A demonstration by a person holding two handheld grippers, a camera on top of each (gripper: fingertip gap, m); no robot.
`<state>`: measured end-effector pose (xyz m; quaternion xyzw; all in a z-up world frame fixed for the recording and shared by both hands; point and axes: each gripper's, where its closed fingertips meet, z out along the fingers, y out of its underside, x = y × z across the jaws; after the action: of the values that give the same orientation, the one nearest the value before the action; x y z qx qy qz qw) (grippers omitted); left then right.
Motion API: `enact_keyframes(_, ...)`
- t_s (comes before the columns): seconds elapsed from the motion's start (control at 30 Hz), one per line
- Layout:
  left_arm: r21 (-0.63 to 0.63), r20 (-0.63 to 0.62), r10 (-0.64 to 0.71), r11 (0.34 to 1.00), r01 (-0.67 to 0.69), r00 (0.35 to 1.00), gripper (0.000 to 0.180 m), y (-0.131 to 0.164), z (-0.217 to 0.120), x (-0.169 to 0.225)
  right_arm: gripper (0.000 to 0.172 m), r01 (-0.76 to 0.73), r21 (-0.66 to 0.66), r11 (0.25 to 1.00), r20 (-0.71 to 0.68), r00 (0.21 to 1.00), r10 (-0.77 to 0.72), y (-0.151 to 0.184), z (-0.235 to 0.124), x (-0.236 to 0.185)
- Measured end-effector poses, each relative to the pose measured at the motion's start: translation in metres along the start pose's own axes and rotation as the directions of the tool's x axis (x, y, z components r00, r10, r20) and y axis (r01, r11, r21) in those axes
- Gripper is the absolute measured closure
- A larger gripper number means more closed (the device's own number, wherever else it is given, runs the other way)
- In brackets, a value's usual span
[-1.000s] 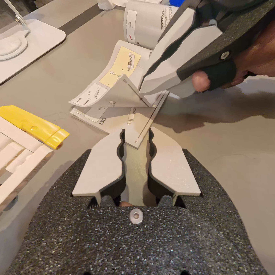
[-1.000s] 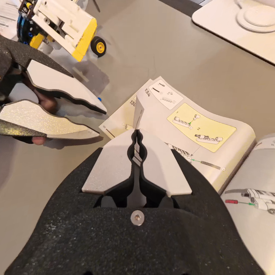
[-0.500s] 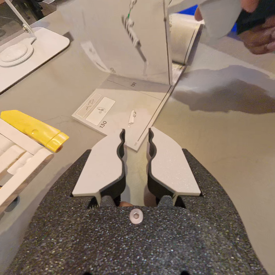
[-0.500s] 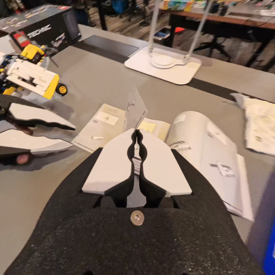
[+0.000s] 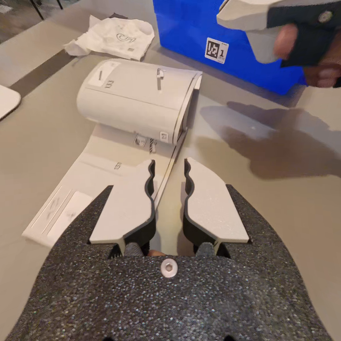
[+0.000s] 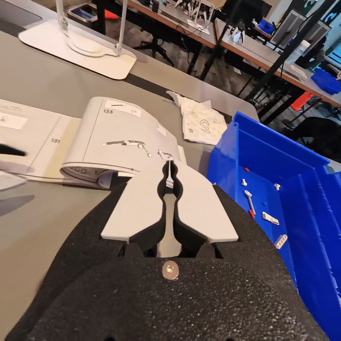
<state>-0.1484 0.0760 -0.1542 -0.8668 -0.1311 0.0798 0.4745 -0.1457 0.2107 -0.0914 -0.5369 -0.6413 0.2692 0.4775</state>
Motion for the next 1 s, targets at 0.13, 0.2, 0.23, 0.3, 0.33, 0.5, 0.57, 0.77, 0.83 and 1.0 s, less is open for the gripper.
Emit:
enact_keyframes(0.13, -0.031, -0.035, -0.023, 0.999, 0.022, 0.999, 0.148, -0.014, 0.032, 0.004, 0.168, -0.004, 0.042, 0.999, 0.105, 0.994, -0.001, 0.003, -0.012, -0.015)
enact_keyframes(0.2, -0.015, -0.051, -0.035, 0.999, 0.034, 0.998, 0.148, -0.025, 0.041, 0.009, 0.167, -0.013, 0.069, 0.998, 0.147, 0.989, 0.002, 0.006, -0.02, -0.02)
enact_keyframes(0.23, -0.005, -0.062, -0.037, 0.999, 0.037, 0.997, 0.147, -0.031, 0.045, 0.011, 0.167, -0.021, 0.078, 0.997, 0.162, 0.987, 0.008, 0.008, -0.023, -0.021)
enact_keyframes(0.3, 0.012, -0.092, -0.028, 1.0, 0.029, 0.995, 0.147, -0.042, 0.053, 0.019, 0.167, -0.033, 0.095, 0.995, 0.176, 0.984, 0.016, 0.011, -0.029, -0.022)
enact_keyframes(0.33, 0.01, -0.111, -0.02, 1.0, 0.021, 0.994, 0.146, -0.045, 0.057, 0.023, 0.167, -0.037, 0.101, 0.994, 0.182, 0.983, 0.018, 0.012, -0.031, -0.023)
enact_keyframes(0.5, 0.022, -0.09, 0.005, 1.0, -0.003, 0.996, 0.143, -0.038, 0.052, 0.027, 0.165, 0.012, 0.126, 0.992, 0.249, 0.968, -0.044, 0.014, -0.034, -0.036)
enact_keyframes(0.57, 0.047, -0.064, 0.027, 0.999, -0.024, 0.998, 0.143, -0.03, 0.035, 0.026, 0.164, 0.067, 0.153, 0.986, 0.296, 0.949, -0.111, 0.012, -0.034, -0.05)
enact_keyframes(0.77, 0.056, 0.028, 0.078, 0.995, -0.08, 0.997, 0.14, 0.012, -0.026, 0.011, 0.149, 0.276, 0.256, 0.927, 0.502, 0.781, -0.371, 0.005, -0.031, -0.124)
enact_keyframes(0.83, 0.056, 0.082, 0.064, 0.996, -0.069, 0.995, 0.134, 0.023, -0.041, -0.001, 0.142, 0.335, 0.295, 0.895, 0.56, 0.698, -0.446, 0.003, -0.03, -0.152)
enact_keyframes(1.0, 0.057, 0.147, -0.015, 0.998, 0.006, 0.989, 0.128, 0.039, -0.065, -0.026, 0.127, 0.471, 0.34, 0.814, 0.648, 0.51, -0.566, 0.002, -0.011, -0.201)
